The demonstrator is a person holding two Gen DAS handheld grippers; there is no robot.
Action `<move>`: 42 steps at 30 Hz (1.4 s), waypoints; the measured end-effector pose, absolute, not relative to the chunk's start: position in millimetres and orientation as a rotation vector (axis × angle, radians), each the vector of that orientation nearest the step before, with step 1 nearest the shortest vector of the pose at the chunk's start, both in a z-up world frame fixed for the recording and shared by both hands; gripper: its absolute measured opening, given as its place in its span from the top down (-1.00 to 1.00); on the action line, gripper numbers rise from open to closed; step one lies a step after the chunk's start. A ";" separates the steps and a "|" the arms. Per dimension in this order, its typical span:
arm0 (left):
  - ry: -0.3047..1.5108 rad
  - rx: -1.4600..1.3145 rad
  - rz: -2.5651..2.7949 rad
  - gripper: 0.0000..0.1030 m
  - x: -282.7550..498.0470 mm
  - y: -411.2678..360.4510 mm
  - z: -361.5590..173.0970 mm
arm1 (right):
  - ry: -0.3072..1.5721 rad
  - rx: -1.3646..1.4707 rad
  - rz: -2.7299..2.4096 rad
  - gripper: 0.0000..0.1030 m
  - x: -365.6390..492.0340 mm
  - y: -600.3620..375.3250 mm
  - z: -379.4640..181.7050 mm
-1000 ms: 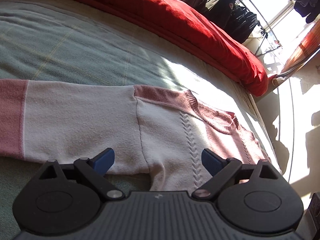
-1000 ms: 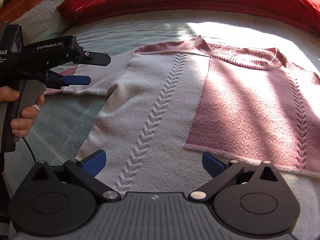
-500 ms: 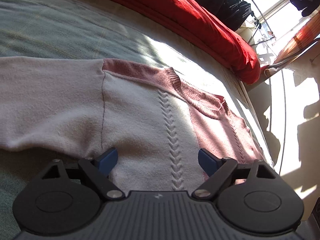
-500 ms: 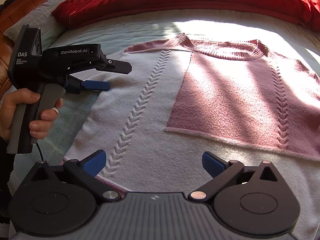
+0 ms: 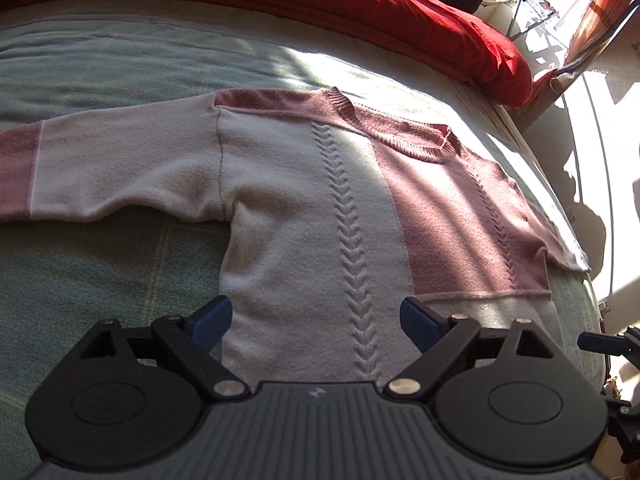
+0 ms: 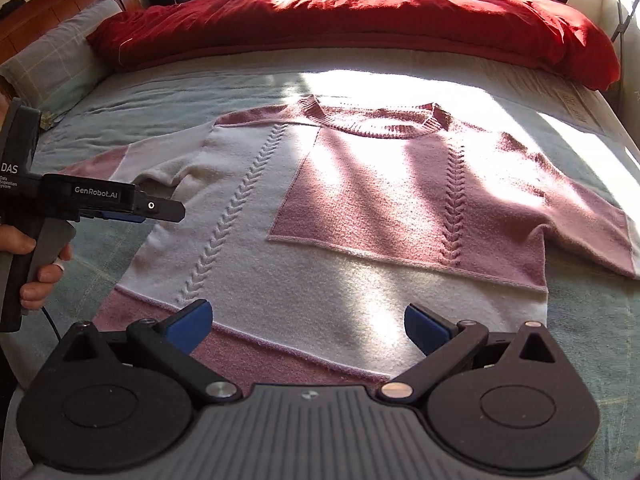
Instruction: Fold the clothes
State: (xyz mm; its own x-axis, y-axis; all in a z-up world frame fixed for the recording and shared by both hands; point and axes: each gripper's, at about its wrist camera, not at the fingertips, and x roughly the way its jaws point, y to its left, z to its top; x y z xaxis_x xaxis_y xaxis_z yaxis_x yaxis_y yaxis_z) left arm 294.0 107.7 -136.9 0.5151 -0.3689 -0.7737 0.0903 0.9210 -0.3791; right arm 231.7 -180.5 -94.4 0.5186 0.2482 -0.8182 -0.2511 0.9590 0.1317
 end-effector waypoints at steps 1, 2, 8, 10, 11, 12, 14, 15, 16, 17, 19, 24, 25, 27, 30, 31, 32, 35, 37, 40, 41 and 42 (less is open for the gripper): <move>0.986 -0.287 -0.298 -0.79 286.0 101.1 -129.1 | 0.979 0.015 0.283 -1.00 226.9 -188.5 -94.2; 0.972 -0.258 -0.307 -0.79 278.1 92.3 -122.9 | 0.977 0.035 0.264 -1.00 222.7 -196.1 -95.4; 0.909 -0.100 -0.355 -0.82 234.6 33.2 -127.5 | 0.962 0.176 0.159 -1.00 199.8 -232.3 -131.1; 0.932 -0.054 -0.329 -0.82 224.8 18.2 -143.2 | 0.979 0.202 0.117 -1.00 193.2 -239.7 -149.4; 0.950 -0.037 -0.317 -0.82 220.6 13.0 -152.0 | 0.992 0.218 0.107 -1.00 190.2 -243.6 -158.3; 0.969 -0.034 -0.312 -0.82 216.6 10.9 -160.6 | 1.005 0.237 0.105 -1.00 187.4 -247.4 -166.9; 1.001 -0.037 -0.302 -0.82 209.0 9.7 -175.7 | 1.018 0.252 0.098 -1.00 180.8 -253.6 -179.9; 1.012 -0.037 -0.294 -0.82 205.6 10.2 -181.6 | 1.022 0.256 0.095 -1.00 177.3 -256.5 -185.8; 1.004 -0.019 -0.288 -0.82 200.8 9.7 -184.0 | 1.013 0.252 0.100 -1.00 172.5 -259.3 -189.3; 0.988 0.005 -0.284 -0.83 195.4 8.8 -185.0 | 0.996 0.251 0.108 -1.00 168.8 -262.2 -189.3; 0.964 0.033 -0.270 -0.83 187.9 7.1 -185.5 | 0.967 0.264 0.114 -1.00 164.9 -268.0 -186.7; 0.954 -0.013 -0.224 -0.83 187.1 5.6 -183.4 | 0.818 0.339 0.088 -0.89 186.9 -297.4 -166.5; 0.951 -0.021 -0.218 -0.83 186.8 5.6 -183.5 | 0.808 0.340 0.082 -0.64 198.4 -304.3 -163.2; 0.950 -0.028 -0.220 -0.83 186.4 6.4 -184.2 | 0.793 0.339 0.068 -0.37 224.5 -319.2 -157.2; 0.953 -0.038 -0.229 -0.83 186.6 8.9 -184.8 | 0.748 0.307 0.032 -0.16 264.9 -340.6 -152.8; 0.953 -0.050 -0.231 -0.84 187.0 10.5 -184.8 | 0.742 0.309 0.032 -0.16 278.4 -347.4 -153.6; 0.955 -0.059 -0.232 -0.85 187.8 11.2 -184.9 | 0.739 0.316 0.029 -0.16 291.2 -354.1 -155.9; 0.960 -0.073 -0.236 -0.89 189.9 11.8 -185.9 | 0.790 0.362 0.015 -0.17 321.4 -369.6 -175.3; 0.960 -0.069 -0.240 -0.91 190.9 11.0 -186.8 | 0.822 0.375 0.034 -0.19 330.3 -371.4 -187.7; 0.964 -0.065 -0.244 -0.92 191.9 10.9 -187.5 | 0.832 0.331 0.057 -0.06 330.4 -363.1 -194.1; 0.965 -0.064 -0.245 -0.92 192.1 10.9 -187.6 | 0.839 0.318 0.081 0.42 329.7 -359.3 -192.9; 0.967 -0.064 -0.246 -0.92 192.4 11.1 -187.6 | 0.846 0.311 0.108 0.78 328.2 -355.8 -189.3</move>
